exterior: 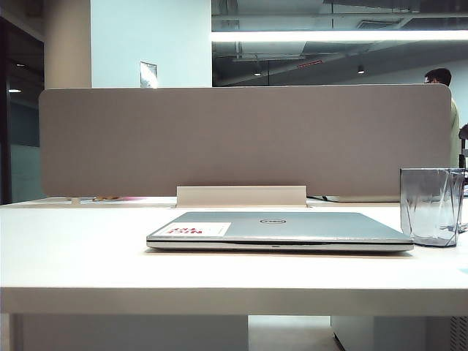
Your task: Pick up the water cup and place it on the right side of the laptop.
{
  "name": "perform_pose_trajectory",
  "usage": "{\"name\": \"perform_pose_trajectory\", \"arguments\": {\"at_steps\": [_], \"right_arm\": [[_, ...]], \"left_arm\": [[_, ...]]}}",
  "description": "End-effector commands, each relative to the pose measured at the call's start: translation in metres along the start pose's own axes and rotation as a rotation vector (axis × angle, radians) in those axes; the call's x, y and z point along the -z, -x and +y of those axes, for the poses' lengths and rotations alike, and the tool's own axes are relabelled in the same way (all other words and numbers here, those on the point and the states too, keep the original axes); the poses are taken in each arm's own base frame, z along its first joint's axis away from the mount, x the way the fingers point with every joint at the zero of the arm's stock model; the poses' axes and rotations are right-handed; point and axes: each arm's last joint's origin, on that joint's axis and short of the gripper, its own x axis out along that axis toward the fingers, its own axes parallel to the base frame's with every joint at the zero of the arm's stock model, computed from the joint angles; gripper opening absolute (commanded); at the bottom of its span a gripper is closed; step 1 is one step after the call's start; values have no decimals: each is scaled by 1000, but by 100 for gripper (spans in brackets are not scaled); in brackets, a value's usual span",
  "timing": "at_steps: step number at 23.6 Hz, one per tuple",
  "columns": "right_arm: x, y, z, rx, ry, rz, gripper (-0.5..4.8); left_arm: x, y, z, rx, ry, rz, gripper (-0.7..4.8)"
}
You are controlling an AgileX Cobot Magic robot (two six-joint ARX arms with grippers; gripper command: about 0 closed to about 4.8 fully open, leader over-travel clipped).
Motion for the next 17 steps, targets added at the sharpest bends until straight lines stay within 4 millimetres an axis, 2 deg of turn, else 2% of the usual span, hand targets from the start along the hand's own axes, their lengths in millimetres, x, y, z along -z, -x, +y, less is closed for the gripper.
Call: {"name": "perform_pose_trajectory", "arguments": {"at_steps": [1,3,8,17], "right_arm": [[3,17,4,3,-32,-63,-5],[12,29,6,-3,-71,-94,-5],[32,55,22,-43,-39,-191,-5],[59,79,26,-31,-25,-292,-5]], "left_arm": [[-1,0,0,3,-2,-6,-4],[-1,0,0,3,-1,-2,-4],[5,0,0,-2,19,58,-4],[5,0,0,-2,20,63,-4]]}}
